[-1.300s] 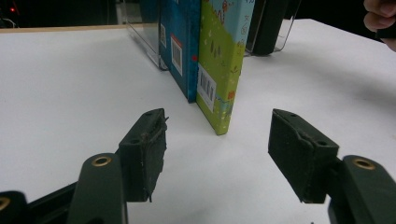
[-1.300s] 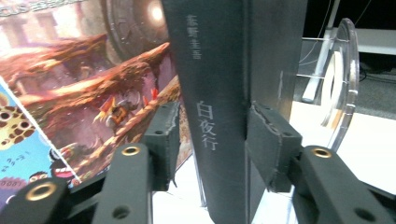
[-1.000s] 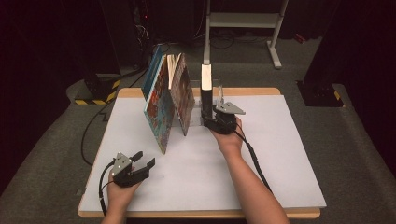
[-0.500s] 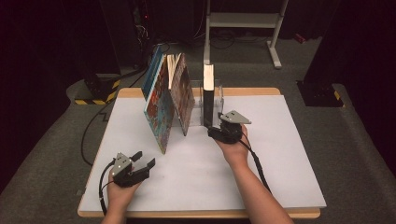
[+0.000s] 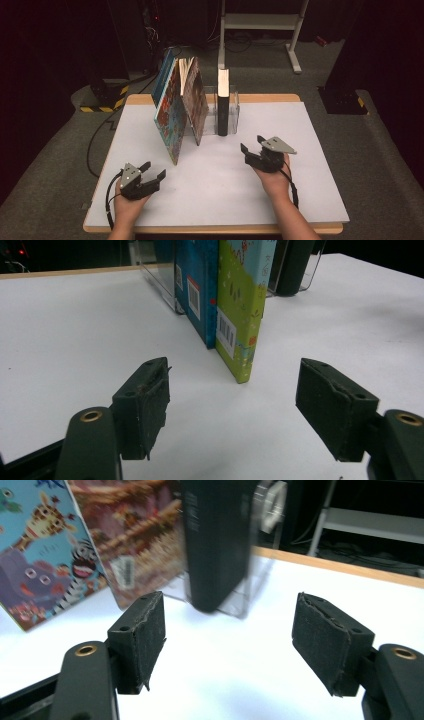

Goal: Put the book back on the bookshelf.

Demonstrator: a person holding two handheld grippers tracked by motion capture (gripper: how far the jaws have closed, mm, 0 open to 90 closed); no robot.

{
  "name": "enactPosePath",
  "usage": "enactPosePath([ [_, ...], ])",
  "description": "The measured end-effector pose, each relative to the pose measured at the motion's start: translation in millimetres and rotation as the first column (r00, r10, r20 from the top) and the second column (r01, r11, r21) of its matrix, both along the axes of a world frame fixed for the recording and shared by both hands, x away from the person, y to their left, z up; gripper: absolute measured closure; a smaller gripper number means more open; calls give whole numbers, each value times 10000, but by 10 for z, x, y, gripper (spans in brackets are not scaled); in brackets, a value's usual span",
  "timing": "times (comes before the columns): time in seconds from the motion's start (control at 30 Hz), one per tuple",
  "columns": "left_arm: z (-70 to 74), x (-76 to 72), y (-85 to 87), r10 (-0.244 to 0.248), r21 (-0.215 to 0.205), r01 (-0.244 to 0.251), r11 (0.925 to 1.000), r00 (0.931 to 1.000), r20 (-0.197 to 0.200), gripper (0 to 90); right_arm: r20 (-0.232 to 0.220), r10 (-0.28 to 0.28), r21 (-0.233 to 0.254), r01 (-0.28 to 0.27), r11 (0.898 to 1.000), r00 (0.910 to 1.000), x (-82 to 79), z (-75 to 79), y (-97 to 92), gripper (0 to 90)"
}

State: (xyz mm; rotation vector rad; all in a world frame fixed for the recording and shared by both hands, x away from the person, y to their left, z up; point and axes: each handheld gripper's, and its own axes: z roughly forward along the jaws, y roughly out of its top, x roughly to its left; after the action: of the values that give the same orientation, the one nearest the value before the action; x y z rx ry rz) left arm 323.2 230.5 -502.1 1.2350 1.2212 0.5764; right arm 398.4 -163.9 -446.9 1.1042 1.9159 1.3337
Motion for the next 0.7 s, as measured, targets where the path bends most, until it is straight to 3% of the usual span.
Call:
enactPosePath([
  [0.23, 12, 17, 58, 245, 64, -245, 9997, 9997, 49, 289, 33, -762, -73, 762, 9971, 9971, -292, -72, -545, 284],
  [0.47, 23, 31, 137, 452, 433, -448, 9981, 9990, -70, 265, 9, -1771, -203, 1771, 9840, 9842, -534, -201, -1080, 270],
  [0.7, 15, 67, 300, 1033, 607, -1010, 9930, 9940, -372, 213, -110, -2361, -726, 2347, 9693, 9717, -636, -355, -1318, 252],
])
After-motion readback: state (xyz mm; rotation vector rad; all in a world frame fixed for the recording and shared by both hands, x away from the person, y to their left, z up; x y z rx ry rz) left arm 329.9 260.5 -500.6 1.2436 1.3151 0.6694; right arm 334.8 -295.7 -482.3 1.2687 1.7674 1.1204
